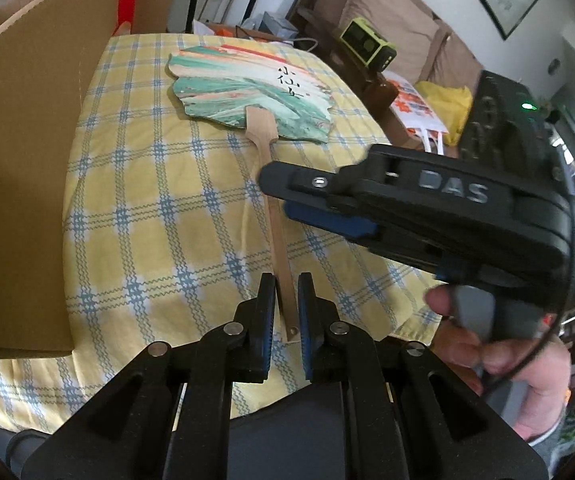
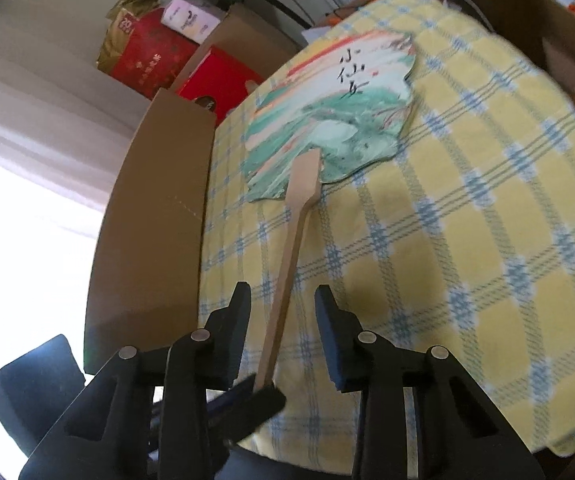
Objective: Organize objects
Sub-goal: 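Close the left gripper on the fan's wooden handle while the right gripper grasps it too, then lift the marbled fan by its handle and carry it over the box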
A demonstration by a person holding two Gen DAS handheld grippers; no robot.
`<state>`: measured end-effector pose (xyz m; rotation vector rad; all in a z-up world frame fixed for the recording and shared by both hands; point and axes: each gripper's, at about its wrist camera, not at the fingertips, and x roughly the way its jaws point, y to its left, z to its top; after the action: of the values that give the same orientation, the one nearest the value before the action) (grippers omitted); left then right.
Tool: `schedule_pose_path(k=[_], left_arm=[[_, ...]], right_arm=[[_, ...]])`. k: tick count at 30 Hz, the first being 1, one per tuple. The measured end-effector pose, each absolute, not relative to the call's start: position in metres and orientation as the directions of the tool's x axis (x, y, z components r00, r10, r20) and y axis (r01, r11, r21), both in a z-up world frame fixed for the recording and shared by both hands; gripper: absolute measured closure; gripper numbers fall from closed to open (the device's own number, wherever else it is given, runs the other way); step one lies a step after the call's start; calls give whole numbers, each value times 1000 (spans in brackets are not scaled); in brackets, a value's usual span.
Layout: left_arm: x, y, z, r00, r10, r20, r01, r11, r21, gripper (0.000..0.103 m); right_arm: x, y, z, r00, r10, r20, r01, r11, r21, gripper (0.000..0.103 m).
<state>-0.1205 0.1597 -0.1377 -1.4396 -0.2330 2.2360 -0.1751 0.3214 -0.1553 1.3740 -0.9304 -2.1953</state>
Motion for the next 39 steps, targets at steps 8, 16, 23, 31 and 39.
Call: schedule_pose_path(k=[8,16,23,31,39], left_arm=[[-119,159,-135,-354,480,-803,-309,-870,-384,92],[-107,162,-118,-406,477,-780,-360,-868,-343,91],[-96,156,-92,-459,507,-729,-384,-854,-352,92],[-90,141,-68,-490,543,-682,-379,-838,-394,92],[-83,110,-40,-540,557,-631,-364,-830,-422,91]], right_arm=[[-181,314,-163,-451,-659,-602,0,-674,739,80],[-171,323,-162,-486,-696,-529,27,-617,787,87],[-160,325,-136,-532,-694,-485,92,-617,781,87],[-147,310,-99,-570,-659,-491,159,-674,721,87],[-143,281,-62,-578,-657,-484,241,-704,668,87]])
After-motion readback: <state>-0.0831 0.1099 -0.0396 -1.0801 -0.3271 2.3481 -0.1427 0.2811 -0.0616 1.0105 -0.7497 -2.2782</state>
